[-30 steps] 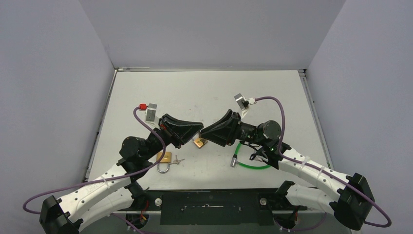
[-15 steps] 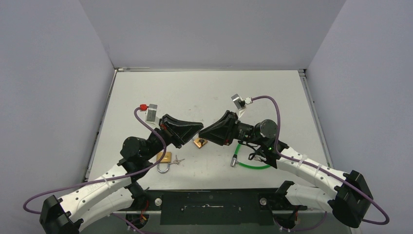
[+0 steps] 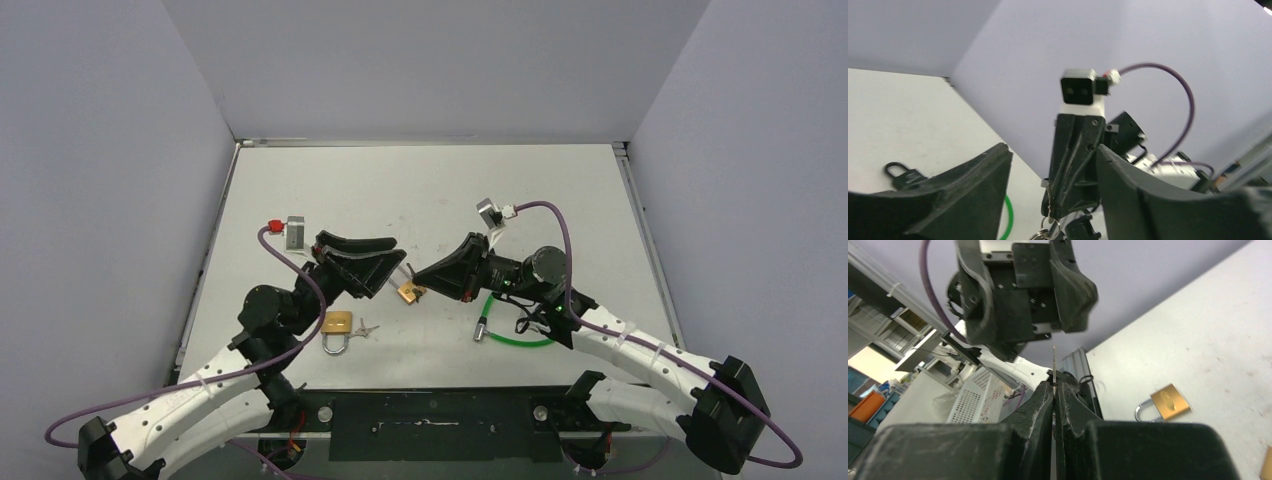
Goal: Unlock with the key
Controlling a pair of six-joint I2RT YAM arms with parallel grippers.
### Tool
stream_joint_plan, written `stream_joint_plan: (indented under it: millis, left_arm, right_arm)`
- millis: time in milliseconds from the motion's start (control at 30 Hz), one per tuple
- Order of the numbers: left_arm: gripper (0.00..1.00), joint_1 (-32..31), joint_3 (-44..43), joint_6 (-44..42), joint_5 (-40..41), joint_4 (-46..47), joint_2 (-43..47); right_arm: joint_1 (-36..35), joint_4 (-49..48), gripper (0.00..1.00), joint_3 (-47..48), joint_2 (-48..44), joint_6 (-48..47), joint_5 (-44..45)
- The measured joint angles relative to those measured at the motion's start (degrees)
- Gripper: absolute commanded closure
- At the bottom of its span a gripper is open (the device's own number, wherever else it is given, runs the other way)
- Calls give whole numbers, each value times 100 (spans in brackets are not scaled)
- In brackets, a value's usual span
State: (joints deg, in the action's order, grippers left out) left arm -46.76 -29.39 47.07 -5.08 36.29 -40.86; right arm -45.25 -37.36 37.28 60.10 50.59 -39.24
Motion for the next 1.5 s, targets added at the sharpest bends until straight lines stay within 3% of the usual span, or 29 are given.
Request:
stream_joint_plan:
  millis: [100, 300, 467, 600, 733, 900, 1300, 1400, 1500]
  left_arm:
    - [24, 0, -55, -55, 815, -850, 415]
    - [22, 0, -463, -68, 2083, -2507, 354]
    - [21, 0, -1080, 179, 2623, -3912, -949]
    - [17, -2, -1246, 391, 2765, -4461, -2210]
    - [8, -17, -1370, 595, 2830, -4828, -3248]
    - [4, -87, -2068, 809, 2944, -5195, -4345]
    - [5, -223, -3071, 1462, 3038, -5954, -5834]
    - [19, -227, -3169, 1521, 3034, -6092, -6037]
    - [28, -225, -3423, 1390, 3051, -6293, -6266]
  right_arm:
    - [79, 468, 100, -142, -168, -210, 114]
    - [179, 1399, 100, -411, -352, -546, 472]
    - [205, 2205, 100, -586, -350, -776, 973]
    - [254, 2684, 100, -748, -337, -918, 1366]
    - [291, 3067, 100, -844, -326, -1040, 1683]
    - [330, 3185, 100, -1001, -332, -1119, 1858]
    - [411, 3276, 100, -1209, -332, -1222, 1971]
    - [435, 3274, 100, -1263, -332, -1222, 1978]
    - [442, 3294, 100, -1298, -332, -1220, 1978]
